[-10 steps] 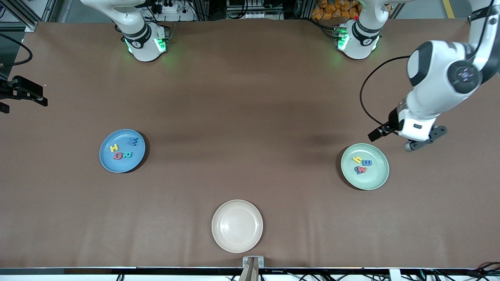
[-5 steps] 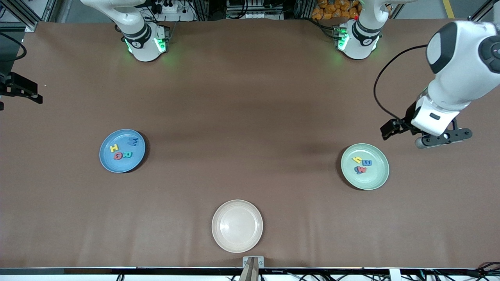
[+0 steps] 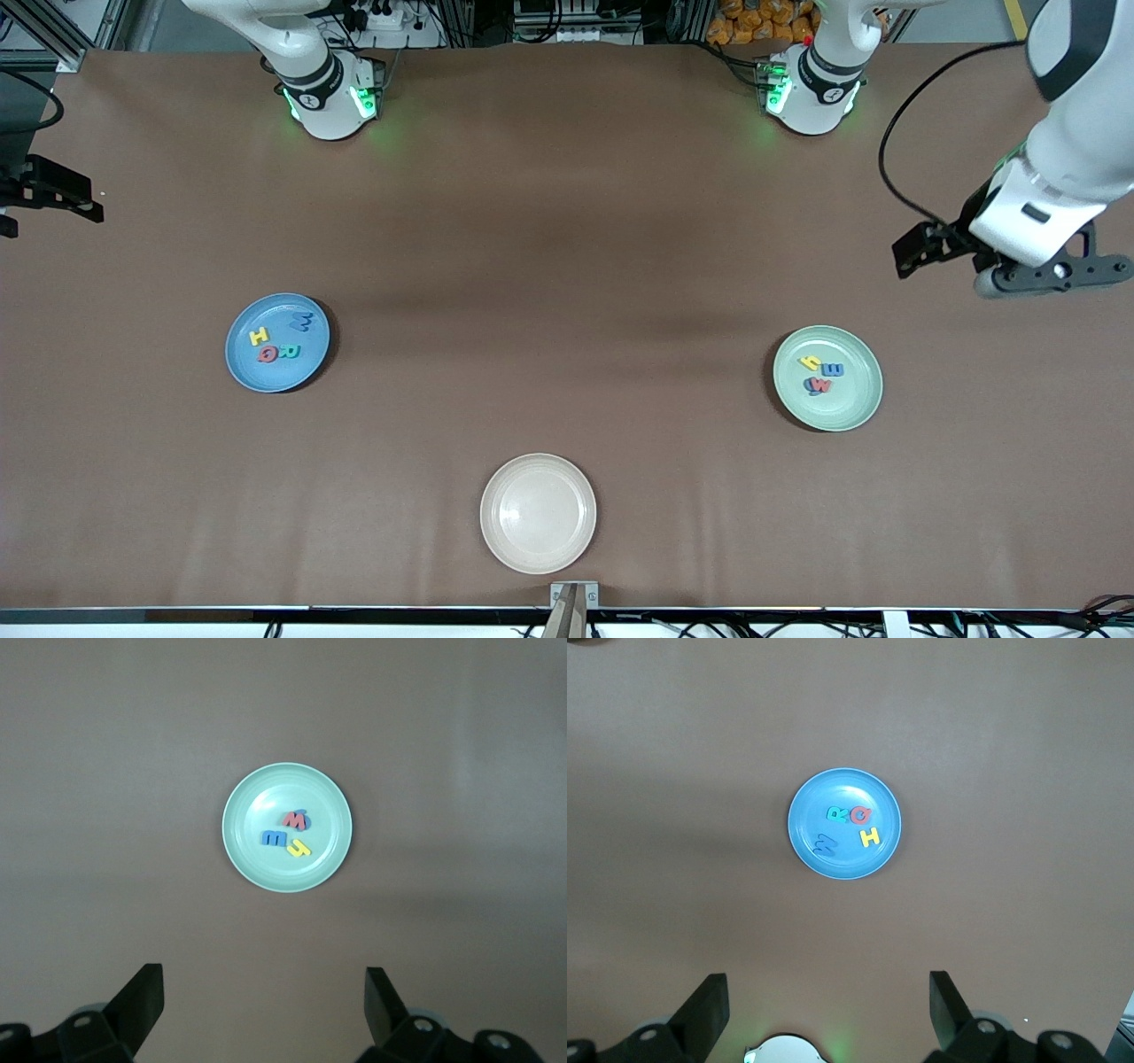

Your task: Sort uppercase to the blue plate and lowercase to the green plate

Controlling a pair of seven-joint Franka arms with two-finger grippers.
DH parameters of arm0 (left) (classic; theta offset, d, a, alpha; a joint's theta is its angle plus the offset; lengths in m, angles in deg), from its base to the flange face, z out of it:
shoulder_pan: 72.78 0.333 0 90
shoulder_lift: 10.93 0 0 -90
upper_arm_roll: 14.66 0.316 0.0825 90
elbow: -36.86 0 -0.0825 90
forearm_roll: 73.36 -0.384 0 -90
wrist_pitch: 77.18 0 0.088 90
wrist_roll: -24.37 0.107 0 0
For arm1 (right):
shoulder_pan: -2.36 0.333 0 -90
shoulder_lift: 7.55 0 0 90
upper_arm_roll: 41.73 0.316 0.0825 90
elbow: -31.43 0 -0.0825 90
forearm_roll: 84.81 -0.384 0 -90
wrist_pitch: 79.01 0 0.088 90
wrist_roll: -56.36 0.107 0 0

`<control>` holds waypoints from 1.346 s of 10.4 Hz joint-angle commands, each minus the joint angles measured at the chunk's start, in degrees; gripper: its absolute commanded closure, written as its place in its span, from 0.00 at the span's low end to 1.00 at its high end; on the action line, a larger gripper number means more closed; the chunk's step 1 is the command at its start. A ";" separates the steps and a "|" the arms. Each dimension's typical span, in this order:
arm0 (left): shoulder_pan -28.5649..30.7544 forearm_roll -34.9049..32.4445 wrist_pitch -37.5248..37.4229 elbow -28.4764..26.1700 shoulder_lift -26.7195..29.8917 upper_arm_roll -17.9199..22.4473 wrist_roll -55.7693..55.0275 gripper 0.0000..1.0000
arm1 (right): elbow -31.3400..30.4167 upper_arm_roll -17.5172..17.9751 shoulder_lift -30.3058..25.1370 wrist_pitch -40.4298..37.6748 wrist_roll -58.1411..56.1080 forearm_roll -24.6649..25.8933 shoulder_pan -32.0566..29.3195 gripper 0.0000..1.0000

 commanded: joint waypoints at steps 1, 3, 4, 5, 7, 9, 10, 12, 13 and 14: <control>0.02 2.04 -1.80 0.05 1.94 -0.20 1.72 0.00 | 0.07 0.62 -0.77 -0.23 -0.48 -0.23 -0.89 0.00; -0.07 2.04 0.65 -0.22 1.94 -1.43 0.59 0.00 | -3.51 0.62 -3.04 3.18 -0.48 -0.32 -0.89 0.00; 0.02 2.04 1.45 -0.57 2.03 -2.48 0.32 0.00 | -6.49 0.62 -4.97 5.47 -0.48 -0.32 -0.89 0.00; 0.11 2.13 1.63 -0.57 2.03 -2.66 0.23 0.00 | -7.48 0.62 -5.60 5.92 -0.48 -0.32 -0.89 0.00; 0.54 3.61 1.63 -0.22 2.29 -2.67 0.40 0.00 | -7.75 0.62 -5.78 5.93 -0.48 -0.32 -0.98 0.00; 0.81 4.41 1.72 -0.04 2.29 -2.05 1.28 0.00 | -8.01 0.62 -5.95 6.02 -0.48 -0.41 -0.98 0.00; 0.81 4.24 1.72 -0.04 2.12 -1.96 1.63 0.00 | -8.27 0.62 -6.04 6.10 -0.48 -0.41 -0.89 0.00; 0.81 3.98 2.16 -0.04 1.94 -1.96 1.63 0.00 | -10.98 0.62 -8.05 8.37 -0.39 -0.41 -0.89 0.00; 0.81 3.97 2.25 -0.04 1.94 -1.96 1.63 0.00 | -13.09 0.62 -9.46 9.78 -0.04 -0.50 -0.89 0.00; 0.81 3.97 2.33 -0.04 2.03 -1.96 1.63 0.00 | -13.29 0.62 -9.56 9.80 -0.04 -0.50 -0.89 0.00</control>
